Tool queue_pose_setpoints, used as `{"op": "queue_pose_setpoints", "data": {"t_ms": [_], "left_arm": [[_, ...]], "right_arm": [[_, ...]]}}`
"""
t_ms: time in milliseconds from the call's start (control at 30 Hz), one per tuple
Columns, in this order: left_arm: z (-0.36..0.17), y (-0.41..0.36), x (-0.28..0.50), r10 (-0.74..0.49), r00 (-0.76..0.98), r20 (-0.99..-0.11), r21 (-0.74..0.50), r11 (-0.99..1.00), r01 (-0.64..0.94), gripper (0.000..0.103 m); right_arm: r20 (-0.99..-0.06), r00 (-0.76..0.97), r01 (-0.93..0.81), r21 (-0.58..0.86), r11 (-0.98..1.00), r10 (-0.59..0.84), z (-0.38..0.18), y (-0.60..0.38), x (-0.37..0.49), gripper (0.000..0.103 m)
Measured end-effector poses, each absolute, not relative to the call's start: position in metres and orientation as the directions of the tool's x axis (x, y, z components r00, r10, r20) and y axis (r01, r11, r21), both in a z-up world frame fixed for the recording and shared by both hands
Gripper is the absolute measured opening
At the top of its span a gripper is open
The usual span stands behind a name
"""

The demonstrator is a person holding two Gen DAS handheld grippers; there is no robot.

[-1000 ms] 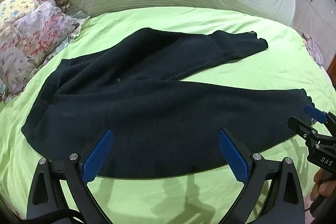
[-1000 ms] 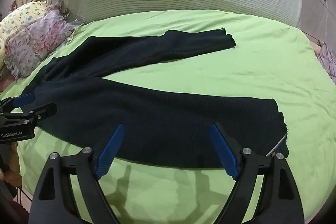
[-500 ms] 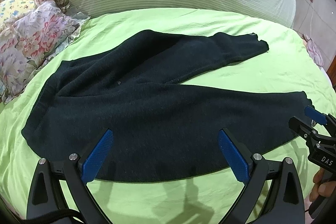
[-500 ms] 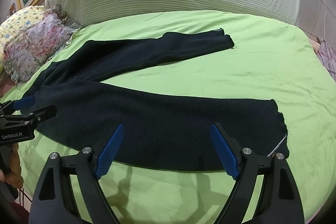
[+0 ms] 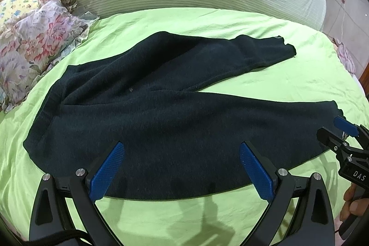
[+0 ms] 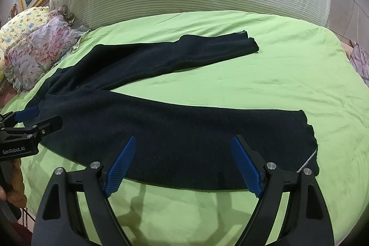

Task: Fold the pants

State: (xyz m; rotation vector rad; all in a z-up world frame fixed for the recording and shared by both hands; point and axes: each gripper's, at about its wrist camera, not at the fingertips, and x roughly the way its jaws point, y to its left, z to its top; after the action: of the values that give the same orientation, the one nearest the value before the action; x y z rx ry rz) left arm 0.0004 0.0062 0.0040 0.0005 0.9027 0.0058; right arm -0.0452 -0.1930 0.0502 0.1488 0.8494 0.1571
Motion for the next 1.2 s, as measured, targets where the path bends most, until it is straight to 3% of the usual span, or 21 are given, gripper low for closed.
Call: {"op": "queue_pose_setpoints", "data": {"t_ms": [1200], "left_arm": [[-0.0005, 0.0053, 0.0066, -0.014, 0.594, -0.804, -0.012, 1.000, 0.009, 0.100]], "right_arm": [[-0.741, 0.639, -0.072, 0.207, 0.976, 0.204, 0.0475, -0.1911, -0.0468, 0.085]]}}
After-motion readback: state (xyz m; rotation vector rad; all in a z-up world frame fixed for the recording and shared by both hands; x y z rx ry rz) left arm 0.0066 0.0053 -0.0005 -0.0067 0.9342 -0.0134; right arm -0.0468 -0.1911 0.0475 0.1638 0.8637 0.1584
